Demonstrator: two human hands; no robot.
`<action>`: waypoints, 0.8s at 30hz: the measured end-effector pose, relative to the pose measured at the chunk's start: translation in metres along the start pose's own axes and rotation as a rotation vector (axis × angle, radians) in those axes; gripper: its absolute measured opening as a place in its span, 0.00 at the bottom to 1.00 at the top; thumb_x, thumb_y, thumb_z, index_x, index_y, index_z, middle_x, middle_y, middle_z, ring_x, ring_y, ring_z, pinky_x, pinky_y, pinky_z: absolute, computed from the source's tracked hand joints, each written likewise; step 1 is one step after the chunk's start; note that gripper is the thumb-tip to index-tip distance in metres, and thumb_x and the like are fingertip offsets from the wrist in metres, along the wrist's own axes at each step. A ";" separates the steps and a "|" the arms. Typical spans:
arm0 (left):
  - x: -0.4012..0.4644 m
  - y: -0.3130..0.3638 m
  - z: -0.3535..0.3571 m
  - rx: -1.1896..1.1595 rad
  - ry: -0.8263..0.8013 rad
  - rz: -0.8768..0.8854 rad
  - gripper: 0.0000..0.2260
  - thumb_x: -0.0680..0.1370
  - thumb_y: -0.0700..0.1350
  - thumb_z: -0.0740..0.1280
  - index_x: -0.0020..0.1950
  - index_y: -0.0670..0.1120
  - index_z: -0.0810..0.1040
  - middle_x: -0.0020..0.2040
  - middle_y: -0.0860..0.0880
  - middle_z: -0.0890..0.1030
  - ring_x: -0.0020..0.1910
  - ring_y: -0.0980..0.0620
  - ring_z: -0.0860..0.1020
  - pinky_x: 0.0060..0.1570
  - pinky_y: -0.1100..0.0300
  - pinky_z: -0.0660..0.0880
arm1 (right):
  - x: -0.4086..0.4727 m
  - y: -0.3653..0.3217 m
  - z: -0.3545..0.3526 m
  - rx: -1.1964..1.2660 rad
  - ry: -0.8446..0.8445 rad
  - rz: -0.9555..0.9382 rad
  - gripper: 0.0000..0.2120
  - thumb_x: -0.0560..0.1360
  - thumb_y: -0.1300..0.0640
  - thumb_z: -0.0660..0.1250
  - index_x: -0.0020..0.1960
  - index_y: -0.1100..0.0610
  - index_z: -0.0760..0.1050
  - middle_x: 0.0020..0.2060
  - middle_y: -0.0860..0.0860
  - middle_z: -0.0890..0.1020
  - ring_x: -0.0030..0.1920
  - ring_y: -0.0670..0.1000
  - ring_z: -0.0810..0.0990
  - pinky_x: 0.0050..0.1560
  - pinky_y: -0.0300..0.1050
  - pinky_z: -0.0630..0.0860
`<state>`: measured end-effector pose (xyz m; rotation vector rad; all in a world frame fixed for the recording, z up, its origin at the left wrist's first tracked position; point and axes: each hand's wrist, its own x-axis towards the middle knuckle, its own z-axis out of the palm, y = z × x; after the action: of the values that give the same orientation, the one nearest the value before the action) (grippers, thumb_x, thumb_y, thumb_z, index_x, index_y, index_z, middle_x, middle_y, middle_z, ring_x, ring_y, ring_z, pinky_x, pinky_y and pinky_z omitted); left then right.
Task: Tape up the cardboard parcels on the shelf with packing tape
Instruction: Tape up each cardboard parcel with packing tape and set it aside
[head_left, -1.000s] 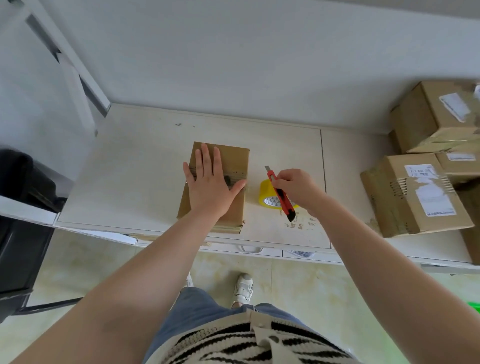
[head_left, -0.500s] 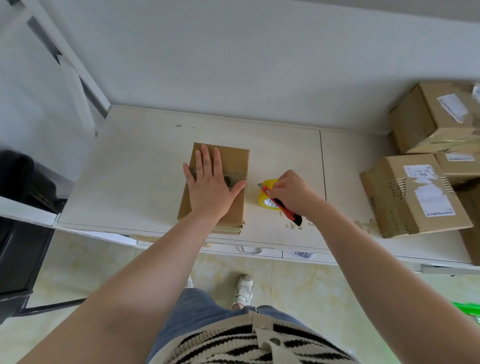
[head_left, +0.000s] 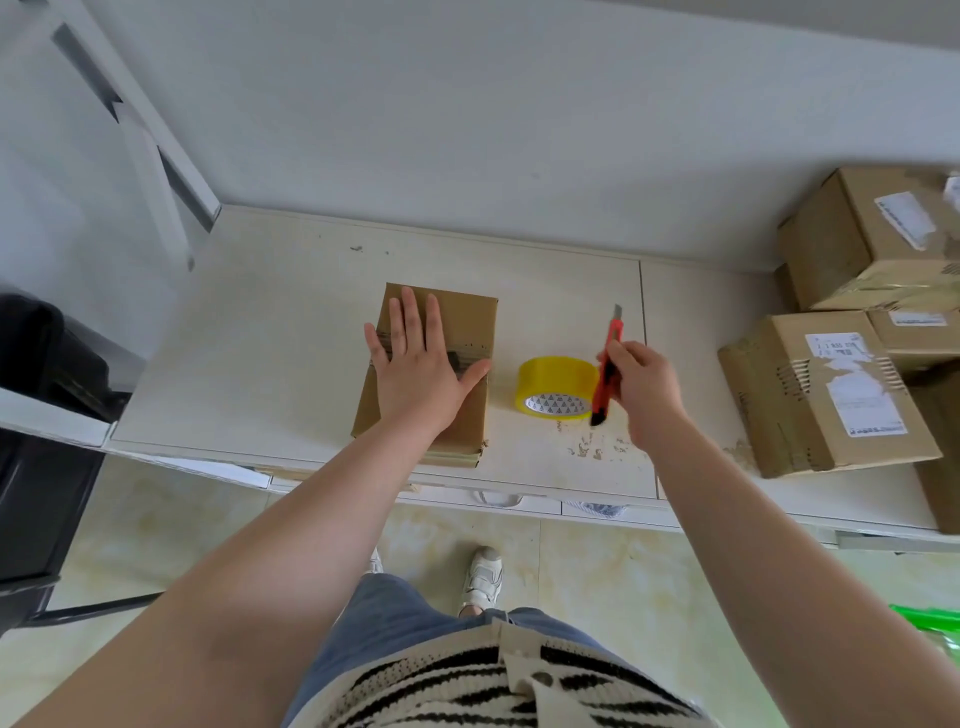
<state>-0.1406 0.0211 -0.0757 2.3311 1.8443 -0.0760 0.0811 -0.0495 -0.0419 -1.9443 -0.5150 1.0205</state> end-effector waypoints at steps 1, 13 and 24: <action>0.000 0.000 0.001 -0.002 0.002 0.000 0.45 0.75 0.73 0.44 0.80 0.44 0.36 0.80 0.40 0.37 0.79 0.42 0.38 0.75 0.38 0.39 | 0.004 0.009 -0.008 -0.076 0.041 0.028 0.09 0.81 0.56 0.63 0.46 0.58 0.80 0.36 0.51 0.76 0.36 0.51 0.73 0.39 0.42 0.71; 0.001 0.000 0.001 0.011 0.005 0.003 0.46 0.74 0.73 0.43 0.80 0.43 0.37 0.80 0.40 0.38 0.79 0.42 0.38 0.75 0.38 0.38 | 0.013 -0.017 0.041 -0.828 -0.289 -0.450 0.18 0.80 0.45 0.63 0.68 0.48 0.72 0.63 0.52 0.75 0.67 0.53 0.69 0.62 0.48 0.67; 0.001 0.001 -0.001 0.012 -0.002 0.001 0.45 0.76 0.73 0.46 0.80 0.44 0.37 0.80 0.40 0.38 0.79 0.42 0.39 0.75 0.38 0.38 | 0.024 -0.035 0.044 -0.817 -0.613 -0.248 0.02 0.76 0.54 0.70 0.48 0.51 0.81 0.52 0.52 0.82 0.53 0.51 0.78 0.52 0.42 0.74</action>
<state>-0.1399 0.0219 -0.0751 2.3388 1.8462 -0.0895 0.0601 0.0072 -0.0369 -2.1159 -1.6866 1.3668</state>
